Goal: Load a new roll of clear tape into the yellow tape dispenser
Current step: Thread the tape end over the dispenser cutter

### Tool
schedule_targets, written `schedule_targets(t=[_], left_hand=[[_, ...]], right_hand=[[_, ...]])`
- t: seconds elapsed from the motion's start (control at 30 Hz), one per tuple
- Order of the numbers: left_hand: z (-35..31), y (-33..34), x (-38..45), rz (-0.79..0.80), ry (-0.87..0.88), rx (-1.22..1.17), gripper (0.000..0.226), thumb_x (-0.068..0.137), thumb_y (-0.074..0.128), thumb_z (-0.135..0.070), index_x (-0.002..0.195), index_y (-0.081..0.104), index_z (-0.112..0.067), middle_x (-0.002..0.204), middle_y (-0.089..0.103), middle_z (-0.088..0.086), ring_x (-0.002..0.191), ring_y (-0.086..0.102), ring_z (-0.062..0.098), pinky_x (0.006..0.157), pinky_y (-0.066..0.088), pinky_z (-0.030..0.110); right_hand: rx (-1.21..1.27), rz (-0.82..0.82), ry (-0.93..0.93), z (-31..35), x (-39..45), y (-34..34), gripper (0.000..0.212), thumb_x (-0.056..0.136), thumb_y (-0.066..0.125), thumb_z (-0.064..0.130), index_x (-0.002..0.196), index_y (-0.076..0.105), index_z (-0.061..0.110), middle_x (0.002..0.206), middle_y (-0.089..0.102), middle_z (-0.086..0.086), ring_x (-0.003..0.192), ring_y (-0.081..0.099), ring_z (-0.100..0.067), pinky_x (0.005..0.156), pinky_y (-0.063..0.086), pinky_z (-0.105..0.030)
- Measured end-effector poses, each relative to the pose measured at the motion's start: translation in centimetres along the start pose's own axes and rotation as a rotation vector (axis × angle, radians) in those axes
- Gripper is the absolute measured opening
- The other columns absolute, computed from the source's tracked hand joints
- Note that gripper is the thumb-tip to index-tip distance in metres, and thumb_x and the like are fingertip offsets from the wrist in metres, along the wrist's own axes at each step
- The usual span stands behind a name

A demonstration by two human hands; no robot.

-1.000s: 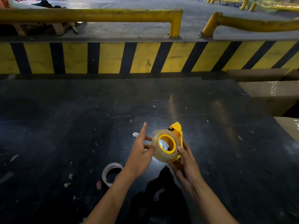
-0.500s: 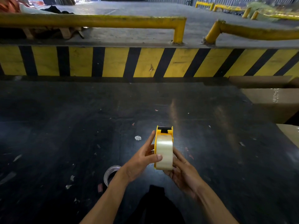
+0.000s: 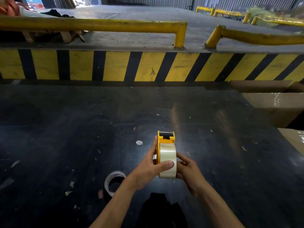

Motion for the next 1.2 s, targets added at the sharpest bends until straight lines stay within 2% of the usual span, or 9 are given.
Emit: schedule_targets(t=[0.07,0.13,0.27,0.33,0.43,0.53,0.7,1.0,1.2], left_hand=[[-0.1,0.0,-0.3,-0.010,0.022,0.031,0.105,0.089,0.077,-0.010,0.157,0.006,-0.049,0.136,0.060,-0.008,0.109,0.072,0.002,0.080,0.061,0.024],[0.0,-0.2,-0.4,-0.026,0.028,0.058,0.106,0.090,0.075,-0.008,0.155,0.004,-0.052,0.138,0.059,-0.004,0.106,0.071,-0.002,0.077,0.060,0.020],[-0.2,-0.9,-0.5,-0.040,0.057,0.082,0.115,0.084,0.083,-0.022,0.155,0.001,-0.058,0.150,0.049,-0.003,0.123,0.065,0.007,0.089,0.061,0.028],[-0.4,-0.9,-0.5,-0.039,0.068,0.113,0.116,0.081,0.085,-0.026,0.154,0.001,-0.061,0.151,0.045,-0.004,0.124,0.063,0.005,0.091,0.060,0.028],[-0.5,-0.8,-0.6,-0.028,0.070,0.137,0.117,0.083,0.084,-0.022,0.151,-0.001,-0.065,0.147,0.044,-0.003,0.118,0.066,0.008,0.086,0.061,0.025],[-0.4,-0.9,-0.8,-0.046,0.058,0.192,0.117,0.077,0.085,-0.035,0.146,-0.002,-0.073,0.146,0.047,0.001,0.123,0.062,0.020,0.096,0.061,0.036],[-0.1,-0.7,-1.4,-0.004,0.080,0.253,0.114,0.077,0.085,-0.039,0.149,0.001,-0.069,0.153,0.044,-0.001,0.136,0.054,0.021,0.111,0.050,0.051],[1.3,0.3,-1.9,0.068,0.085,0.198,0.118,0.073,0.088,-0.040,0.152,0.004,-0.065,0.157,0.034,-0.005,0.141,0.048,0.015,0.115,0.047,0.050],[1.5,0.2,-2.1,0.054,0.082,0.142,0.112,0.072,0.086,-0.041,0.149,0.010,-0.068,0.156,0.046,-0.003,0.136,0.056,0.020,0.112,0.050,0.051]], right_hand=[[-0.099,-0.093,-0.096,0.8,0.2,-0.5,0.028,0.098,0.060,0.024,0.119,0.070,0.040,0.119,0.074,-0.012,0.107,0.072,-0.031,0.093,0.058,-0.056],[-0.150,-0.135,-0.226,2.6,-0.3,-0.9,0.026,0.096,0.061,0.038,0.120,0.066,0.046,0.128,0.068,0.001,0.114,0.066,-0.013,0.095,0.057,-0.041],[-0.499,0.050,-0.438,5.8,-2.0,-0.4,0.058,0.077,0.070,0.058,0.132,0.062,0.043,0.127,0.054,0.019,0.123,0.050,0.000,0.097,0.046,-0.020],[-0.703,0.055,-0.515,6.5,-1.7,0.1,0.053,0.078,0.075,0.054,0.129,0.065,0.040,0.123,0.053,0.020,0.122,0.046,-0.002,0.097,0.043,-0.018],[-0.790,-0.035,-0.592,7.5,-0.8,0.5,0.025,0.085,0.074,0.038,0.108,0.078,0.031,0.106,0.057,0.021,0.110,0.051,-0.002,0.087,0.043,-0.017],[-0.808,-0.117,-0.608,8.1,-0.2,0.7,0.012,0.089,0.072,0.030,0.095,0.080,0.022,0.093,0.060,0.018,0.098,0.057,-0.006,0.076,0.043,-0.019],[-0.734,-0.210,-0.578,9.2,0.4,1.0,0.014,0.092,0.069,0.025,0.085,0.077,0.016,0.081,0.065,0.007,0.078,0.060,-0.008,0.065,0.042,-0.022],[-0.598,-0.314,-0.403,8.8,2.8,-0.1,0.027,0.090,0.065,0.023,0.068,0.075,0.010,0.076,0.075,-0.007,0.073,0.072,-0.023,0.071,0.061,-0.042],[-0.551,-0.370,-0.354,7.7,2.7,-1.1,0.028,0.093,0.064,0.021,0.071,0.075,0.007,0.072,0.072,-0.011,0.069,0.066,-0.027,0.072,0.055,-0.047]])
Point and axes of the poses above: each hand's wrist, its own x-axis towards the middle knuckle, its own y-axis out of the palm, z = x × y, the point moved 3 cm from there along x, towards the middle knuckle
